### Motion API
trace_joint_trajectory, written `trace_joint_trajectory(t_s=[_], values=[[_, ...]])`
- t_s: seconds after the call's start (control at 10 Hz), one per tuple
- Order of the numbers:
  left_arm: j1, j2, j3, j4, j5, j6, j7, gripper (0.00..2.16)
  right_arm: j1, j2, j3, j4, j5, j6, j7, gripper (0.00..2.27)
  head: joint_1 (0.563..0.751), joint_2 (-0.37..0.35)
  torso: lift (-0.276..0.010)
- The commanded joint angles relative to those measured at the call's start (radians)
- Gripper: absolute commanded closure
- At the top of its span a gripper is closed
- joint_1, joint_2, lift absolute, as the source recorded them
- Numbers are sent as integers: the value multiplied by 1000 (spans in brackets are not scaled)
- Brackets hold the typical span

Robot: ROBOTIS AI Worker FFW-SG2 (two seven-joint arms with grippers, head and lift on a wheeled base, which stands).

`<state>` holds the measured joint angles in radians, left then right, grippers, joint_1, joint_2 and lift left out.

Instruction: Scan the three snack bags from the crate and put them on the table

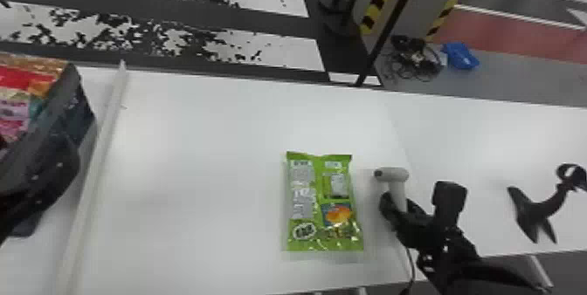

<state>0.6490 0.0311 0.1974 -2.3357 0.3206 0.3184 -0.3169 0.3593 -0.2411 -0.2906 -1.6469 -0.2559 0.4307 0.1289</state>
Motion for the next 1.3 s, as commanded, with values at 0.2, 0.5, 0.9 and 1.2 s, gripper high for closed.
trace_joint_trajectory(t_s=[0.2,0.5,0.9,1.2], values=[[1,1,0,-4,0,0,-1,33,125,34,-19,-260,-16,-17,-60,2246,695,-274,-94],[3,1,-10,-5,-2,-3,-1,33,250,103,-5,-588,-52,142,-72,2246,695,-238,-94],[26,1,-15,-10,0,-34,-11,33,227,126,245,-699,41,302,-169,2246,695,-89,-94],[41,4,-10,-8,0,-58,-17,33,107,146,375,-596,150,363,-224,2246,695,3,-94]])
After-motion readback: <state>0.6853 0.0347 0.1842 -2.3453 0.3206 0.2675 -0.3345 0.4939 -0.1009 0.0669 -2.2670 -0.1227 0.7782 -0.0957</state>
